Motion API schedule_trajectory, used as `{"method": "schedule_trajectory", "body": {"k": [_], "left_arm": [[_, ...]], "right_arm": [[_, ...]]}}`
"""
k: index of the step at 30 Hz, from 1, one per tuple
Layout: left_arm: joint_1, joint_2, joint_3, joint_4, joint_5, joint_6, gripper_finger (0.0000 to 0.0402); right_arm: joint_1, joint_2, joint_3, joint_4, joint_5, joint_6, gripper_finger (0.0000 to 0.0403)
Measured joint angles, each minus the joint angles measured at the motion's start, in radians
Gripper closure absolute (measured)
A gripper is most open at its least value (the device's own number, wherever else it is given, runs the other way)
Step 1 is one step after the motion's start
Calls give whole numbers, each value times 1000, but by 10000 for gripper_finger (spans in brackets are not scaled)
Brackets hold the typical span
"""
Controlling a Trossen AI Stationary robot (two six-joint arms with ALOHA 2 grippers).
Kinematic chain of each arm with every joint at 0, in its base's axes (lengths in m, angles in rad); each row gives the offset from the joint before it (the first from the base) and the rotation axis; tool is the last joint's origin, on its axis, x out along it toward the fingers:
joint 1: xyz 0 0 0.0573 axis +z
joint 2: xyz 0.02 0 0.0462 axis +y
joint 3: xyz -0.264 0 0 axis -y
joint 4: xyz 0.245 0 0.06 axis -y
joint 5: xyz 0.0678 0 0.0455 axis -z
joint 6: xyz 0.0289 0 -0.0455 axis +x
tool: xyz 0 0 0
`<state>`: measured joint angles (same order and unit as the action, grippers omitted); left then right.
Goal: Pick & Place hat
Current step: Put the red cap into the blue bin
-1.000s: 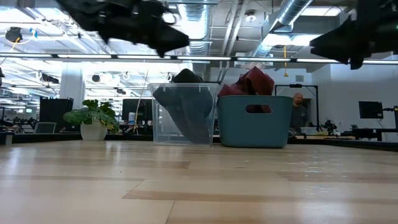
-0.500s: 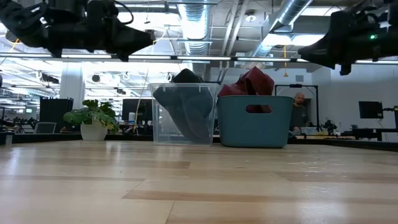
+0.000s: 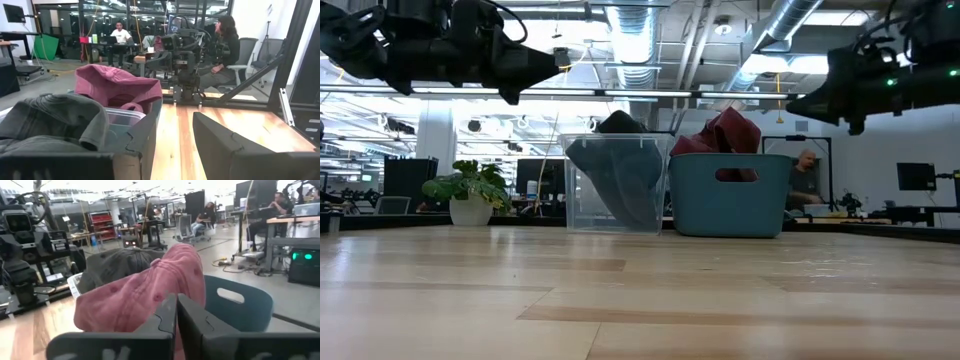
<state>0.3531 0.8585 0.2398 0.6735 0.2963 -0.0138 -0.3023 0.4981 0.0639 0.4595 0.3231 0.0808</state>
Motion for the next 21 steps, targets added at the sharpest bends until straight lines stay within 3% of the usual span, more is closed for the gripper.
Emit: {"method": "schedule_trajectory", "body": {"k": [6,21], "left_arm": [[0,0,0,0,3,-3,274],[0,0,0,0,3,-3,274]], "right_arm": [[-69,122,27,73,-68,2,401],[-194,582,307,83,-194,-37,403]]}}
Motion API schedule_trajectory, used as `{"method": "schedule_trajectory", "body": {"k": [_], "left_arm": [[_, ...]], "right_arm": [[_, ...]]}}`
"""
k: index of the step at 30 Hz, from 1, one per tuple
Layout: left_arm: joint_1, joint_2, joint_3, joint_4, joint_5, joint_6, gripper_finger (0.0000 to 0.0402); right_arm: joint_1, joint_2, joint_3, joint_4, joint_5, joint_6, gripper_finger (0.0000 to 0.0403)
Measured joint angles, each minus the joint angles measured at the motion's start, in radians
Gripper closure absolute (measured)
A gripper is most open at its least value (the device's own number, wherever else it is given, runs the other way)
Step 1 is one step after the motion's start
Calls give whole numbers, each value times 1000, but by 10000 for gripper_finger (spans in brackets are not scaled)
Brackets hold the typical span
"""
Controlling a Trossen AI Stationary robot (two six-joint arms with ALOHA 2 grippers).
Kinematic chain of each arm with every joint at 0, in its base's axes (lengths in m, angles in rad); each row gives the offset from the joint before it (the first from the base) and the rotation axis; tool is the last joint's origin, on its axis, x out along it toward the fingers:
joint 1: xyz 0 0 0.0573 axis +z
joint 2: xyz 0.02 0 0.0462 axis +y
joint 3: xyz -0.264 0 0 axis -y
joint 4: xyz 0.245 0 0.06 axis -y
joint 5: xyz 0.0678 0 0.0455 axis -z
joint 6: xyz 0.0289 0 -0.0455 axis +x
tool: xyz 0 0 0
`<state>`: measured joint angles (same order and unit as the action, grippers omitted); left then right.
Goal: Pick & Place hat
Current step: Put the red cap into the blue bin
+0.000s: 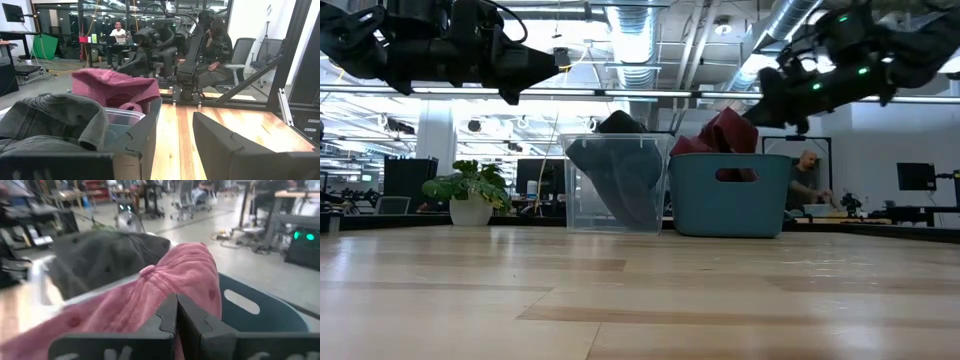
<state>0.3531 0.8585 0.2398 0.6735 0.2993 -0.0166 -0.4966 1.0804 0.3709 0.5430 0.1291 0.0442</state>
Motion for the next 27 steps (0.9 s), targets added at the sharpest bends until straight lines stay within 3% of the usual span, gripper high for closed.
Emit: {"method": "schedule_trajectory", "body": {"k": [12,27], "left_arm": [[0,0,0,-10,0,-16,274],[0,1,0,-49,0,-19,274]], "right_arm": [[-21,314,125,58,-49,-15,403],[26,297,133,31,-59,-13,403]]}}
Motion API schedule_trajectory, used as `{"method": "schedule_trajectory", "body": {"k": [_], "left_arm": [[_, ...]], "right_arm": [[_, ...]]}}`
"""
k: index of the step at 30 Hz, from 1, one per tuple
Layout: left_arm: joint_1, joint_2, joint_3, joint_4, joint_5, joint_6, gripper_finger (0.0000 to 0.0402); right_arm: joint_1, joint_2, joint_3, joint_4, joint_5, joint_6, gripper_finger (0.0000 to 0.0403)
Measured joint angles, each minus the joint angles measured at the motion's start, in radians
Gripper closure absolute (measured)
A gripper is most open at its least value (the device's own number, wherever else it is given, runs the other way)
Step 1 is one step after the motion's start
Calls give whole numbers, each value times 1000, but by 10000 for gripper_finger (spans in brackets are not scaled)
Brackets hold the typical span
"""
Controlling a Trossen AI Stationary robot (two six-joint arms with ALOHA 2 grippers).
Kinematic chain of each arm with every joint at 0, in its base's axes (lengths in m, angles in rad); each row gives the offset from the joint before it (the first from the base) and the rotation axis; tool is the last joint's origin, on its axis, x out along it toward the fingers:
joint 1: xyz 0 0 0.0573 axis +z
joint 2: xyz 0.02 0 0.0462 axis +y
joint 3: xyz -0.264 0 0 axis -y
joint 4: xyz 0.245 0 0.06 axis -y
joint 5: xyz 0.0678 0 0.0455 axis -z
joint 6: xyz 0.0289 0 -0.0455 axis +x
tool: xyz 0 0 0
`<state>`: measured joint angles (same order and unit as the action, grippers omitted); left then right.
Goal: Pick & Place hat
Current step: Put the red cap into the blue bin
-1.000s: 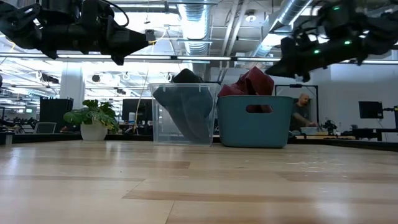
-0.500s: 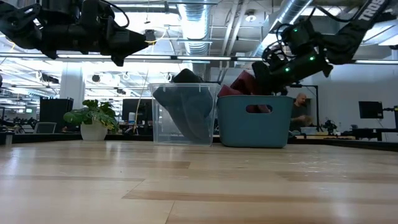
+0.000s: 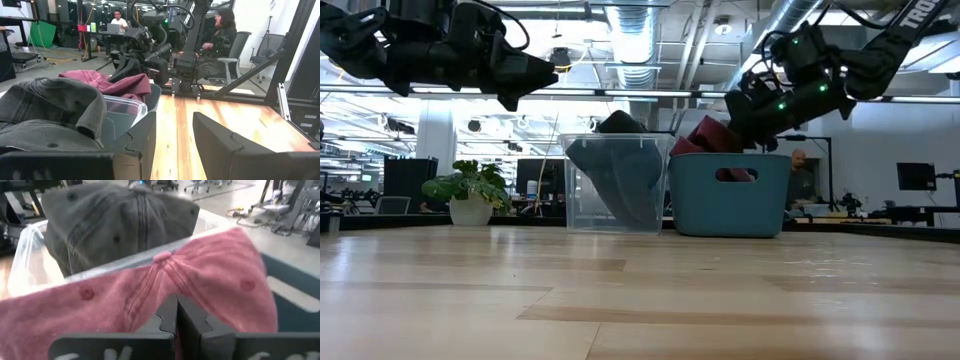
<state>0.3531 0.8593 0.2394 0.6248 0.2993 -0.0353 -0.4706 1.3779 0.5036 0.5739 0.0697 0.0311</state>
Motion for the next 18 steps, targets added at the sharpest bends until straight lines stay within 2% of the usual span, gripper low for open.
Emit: {"method": "schedule_trajectory", "body": {"k": [13,18], "left_arm": [[0,0,0,-4,0,0,274],[0,0,0,-5,0,0,274]], "right_arm": [[35,50,-1,23,-15,14,403],[65,47,-1,98,56,-15,403]]}}
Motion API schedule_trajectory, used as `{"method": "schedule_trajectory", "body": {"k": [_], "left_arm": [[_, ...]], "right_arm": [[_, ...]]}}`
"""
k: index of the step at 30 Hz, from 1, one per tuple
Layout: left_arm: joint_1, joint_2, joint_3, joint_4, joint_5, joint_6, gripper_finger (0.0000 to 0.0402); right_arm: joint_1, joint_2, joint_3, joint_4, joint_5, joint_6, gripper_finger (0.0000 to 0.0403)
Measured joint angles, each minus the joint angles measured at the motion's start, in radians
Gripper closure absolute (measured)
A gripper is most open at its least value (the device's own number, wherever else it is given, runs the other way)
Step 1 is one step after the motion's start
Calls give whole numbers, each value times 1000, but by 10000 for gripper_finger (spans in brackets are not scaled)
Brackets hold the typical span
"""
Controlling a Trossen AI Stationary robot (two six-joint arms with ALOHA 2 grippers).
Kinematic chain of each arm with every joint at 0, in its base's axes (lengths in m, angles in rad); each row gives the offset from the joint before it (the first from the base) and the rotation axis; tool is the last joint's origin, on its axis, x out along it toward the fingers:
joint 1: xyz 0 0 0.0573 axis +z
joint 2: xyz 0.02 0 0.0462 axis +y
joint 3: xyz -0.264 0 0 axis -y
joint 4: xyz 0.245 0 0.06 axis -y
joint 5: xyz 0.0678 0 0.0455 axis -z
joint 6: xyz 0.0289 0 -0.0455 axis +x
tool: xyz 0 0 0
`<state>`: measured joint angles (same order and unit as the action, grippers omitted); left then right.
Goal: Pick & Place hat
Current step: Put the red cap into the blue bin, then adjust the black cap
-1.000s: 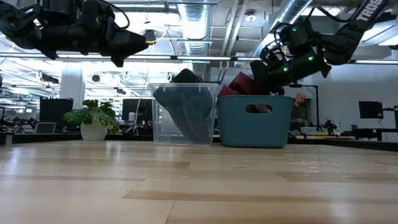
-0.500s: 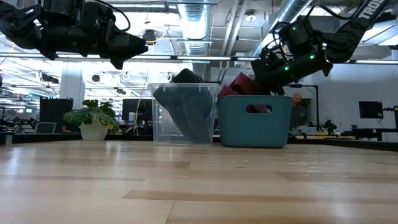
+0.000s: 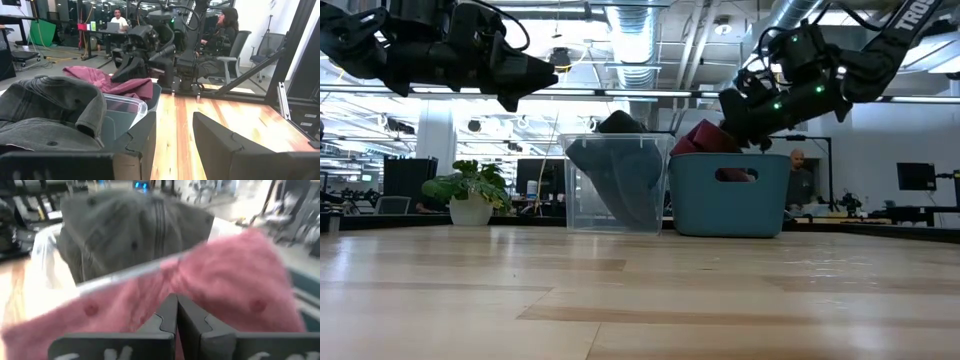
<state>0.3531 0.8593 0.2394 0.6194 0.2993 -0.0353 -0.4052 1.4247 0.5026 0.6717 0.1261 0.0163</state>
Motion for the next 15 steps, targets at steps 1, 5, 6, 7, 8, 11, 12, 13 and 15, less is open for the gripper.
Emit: {"method": "schedule_trajectory", "body": {"k": [1,5,6,7,8,11,12,13,15], "left_arm": [[0,0,0,-1,0,0,274],[0,0,0,-2,0,0,274],[0,0,0,-2,0,1,274],[0,0,0,-1,0,1,274],[0,0,0,0,0,2,274],[0,0,0,5,0,21,274],[0,4,0,8,0,39,274],[0,10,0,13,0,56,274],[0,37,0,50,0,62,274]], "right_arm": [[4,-5,0,15,8,-9,403],[17,-24,0,71,11,-23,403],[21,-32,0,76,12,-28,403],[24,-41,0,80,12,-39,403],[28,-52,0,85,12,-48,403],[46,-94,0,85,48,-75,403],[53,-110,0,85,73,-83,403],[60,-129,0,85,97,-93,403],[72,-168,0,83,130,-104,403]]}}
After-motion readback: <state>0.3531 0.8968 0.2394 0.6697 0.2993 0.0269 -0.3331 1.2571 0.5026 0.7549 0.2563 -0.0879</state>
